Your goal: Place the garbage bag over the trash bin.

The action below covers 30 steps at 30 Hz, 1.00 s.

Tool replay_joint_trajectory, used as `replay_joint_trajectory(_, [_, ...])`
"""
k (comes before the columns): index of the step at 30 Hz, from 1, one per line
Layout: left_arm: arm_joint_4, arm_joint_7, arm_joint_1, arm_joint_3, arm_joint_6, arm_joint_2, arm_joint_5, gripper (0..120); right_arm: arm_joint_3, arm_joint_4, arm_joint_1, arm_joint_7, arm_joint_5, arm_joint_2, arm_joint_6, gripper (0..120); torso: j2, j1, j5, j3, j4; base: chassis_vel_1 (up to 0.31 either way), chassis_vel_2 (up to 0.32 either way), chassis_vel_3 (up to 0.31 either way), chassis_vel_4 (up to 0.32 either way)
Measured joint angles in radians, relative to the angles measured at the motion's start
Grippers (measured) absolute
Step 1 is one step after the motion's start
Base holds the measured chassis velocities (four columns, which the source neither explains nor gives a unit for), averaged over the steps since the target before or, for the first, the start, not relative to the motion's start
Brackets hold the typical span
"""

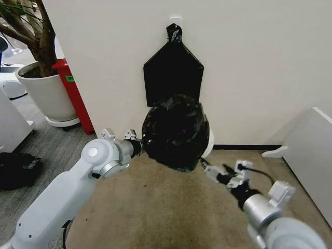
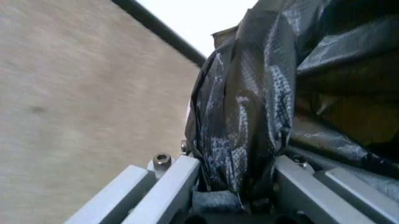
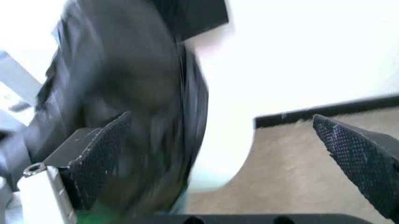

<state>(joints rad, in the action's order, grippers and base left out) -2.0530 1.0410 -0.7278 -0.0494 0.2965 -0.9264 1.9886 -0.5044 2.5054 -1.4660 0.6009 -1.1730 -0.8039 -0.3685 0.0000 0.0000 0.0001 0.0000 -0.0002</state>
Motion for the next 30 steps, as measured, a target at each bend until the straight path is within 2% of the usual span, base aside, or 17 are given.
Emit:
replay_joint_trajectory(4, [-0.007, 0.023, -0.003, 0.021, 0.037, 0.008, -0.075, 0, 0.007, 0.000, 0.102, 0.003, -0.027, 0.074, -0.027, 100, 0.000, 0.000, 0.0000, 0.000, 0.0004, 0.000, 0.000, 0.000, 0.000])
replay_joint_trajectory(7, [-0.008, 0.041, -0.002, 0.050, 0.051, 0.013, -0.130, 0, 0.024, 0.000, 0.179, -0.059, -0.022, 0.133, -0.051, 100, 0.000, 0.000, -0.0001, 0.000, 0.0004, 0.000, 0.000, 0.000, 0.000])
replay_joint_trajectory(10, [-0.008, 0.046, 0.001, 0.076, 0.077, 0.013, -0.201, 0, 0.081, -0.001, 0.301, -0.143, -0.055, 0.202, -0.097, 100, 0.000, 0.000, 0.0001, 0.000, 0.0001, 0.000, 0.000, 0.000, 0.000])
replay_joint_trajectory(13, [-0.008, 0.044, 0.005, 0.093, 0.090, 0.010, -0.246, 0, 0.162, -0.002, 0.409, -0.180, -0.096, 0.232, -0.125, 100, 0.000, 0.000, -0.0005, 0.000, 0.0001, 0.000, 0.000, 0.000, 0.000])
replay_joint_trajectory(15, [-0.009, 0.044, 0.006, 0.096, 0.092, 0.010, -0.254, 0, 0.191, -0.002, 0.436, -0.180, -0.111, 0.236, -0.133, 100, 0.000, 0.000, -0.0005, 0.000, 0.0002, 0.000, 0.000, 0.000, 0.000])
replay_joint_trajectory(17, [-0.013, 0.040, 0.008, 0.105, 0.100, 0.009, -0.279, 0, 0.307, -0.002, 0.549, -0.162, -0.154, 0.245, -0.161, 100, 0.000, 0.000, 0.0001, 0.000, 0.0002, 0.000, 0.000, 0.000, 0.000])
replay_joint_trajectory(19, [-0.014, 0.038, 0.008, 0.108, 0.102, 0.009, -0.287, 0, 0.340, -0.003, 0.580, -0.153, -0.162, 0.245, -0.166, 98, 0.000, 0.000, -0.0001, 0.000, 0.0002, 0.000, 0.000, 0.000, 0.000])
replay_joint_trajectory(21, [-0.017, 0.026, 0.008, 0.115, 0.106, 0.010, -0.309, 0, 0.430, -0.003, 0.670, -0.112, -0.196, 0.239, -0.176, 88, 0.000, 0.000, -0.0003, 0.000, 0.0003, 0.000, 0.000, 0.000, 0.000])
replay_joint_trajectory(23, [-0.017, 0.023, 0.008, 0.117, 0.107, 0.010, -0.317, 0, 0.463, -0.005, 0.702, -0.095, -0.213, 0.234, -0.180, 85, 0.000, 0.000, -0.0002, 0.000, 0.0001, 0.000, 0.000, 0.000, 0.000])
replay_joint_trajectory(24, [-0.018, 0.007, 0.008, 0.124, 0.112, 0.010, -0.347, 0, 0.553, -0.017, 0.789, -0.039, -0.255, 0.214, -0.191, 77, 0.000, 0.000, -0.0001, 0.000, 0.0003, 0.000, 0.000, 0.000, 0.000])
replay_joint_trajectory(25, [-0.018, -0.001, 0.007, 0.128, 0.114, 0.010, -0.363, 0, 0.585, -0.024, 0.819, -0.017, -0.269, 0.205, -0.193, 75, 0.000, 0.000, -0.0003, 0.000, 0.0001, 0.000, 0.000, 0.000, 0.000])
replay_joint_trajectory(26, [-0.019, -0.016, 0.004, 0.132, 0.116, 0.010, -0.394, 0, 0.664, -0.045, 0.887, 0.049, -0.307, 0.178, -0.196, 68, 0.000, 0.000, -0.0001, 0.000, 0.0001, 0.000, 0.000, 0.000, 0.000])
replay_joint_trajectory(28, [-0.020, -0.026, 0.001, 0.134, 0.118, 0.010, -0.414, 0, 0.745, -0.069, 0.974, 0.146, -0.371, 0.137, -0.196, 61, 0.000, 0.000, -0.0001, 0.000, 0.0003, 0.000, 0.000, 0.000, 0.000])
replay_joint_trajectory(29, [-0.020, -0.026, 0.001, 0.134, 0.118, 0.010, -0.414, 0, 0.745, -0.069, 0.974, 0.146, -0.371, 0.137, -0.196, 61, 0.000, 0.000, -0.0001, 0.000, 0.0003, 0.000, 0.000, 0.000, 0.000])
replay_joint_trajectory(30, [-0.021, -0.029, -0.002, 0.135, 0.120, 0.009, -0.421, 0, 0.792, -0.093, 1.035, 0.228, -0.425, 0.100, -0.192, 55, 0.000, 0.000, -0.0003, 0.000, 0.0003, 0.000, 0.000, 0.000, 0.000])
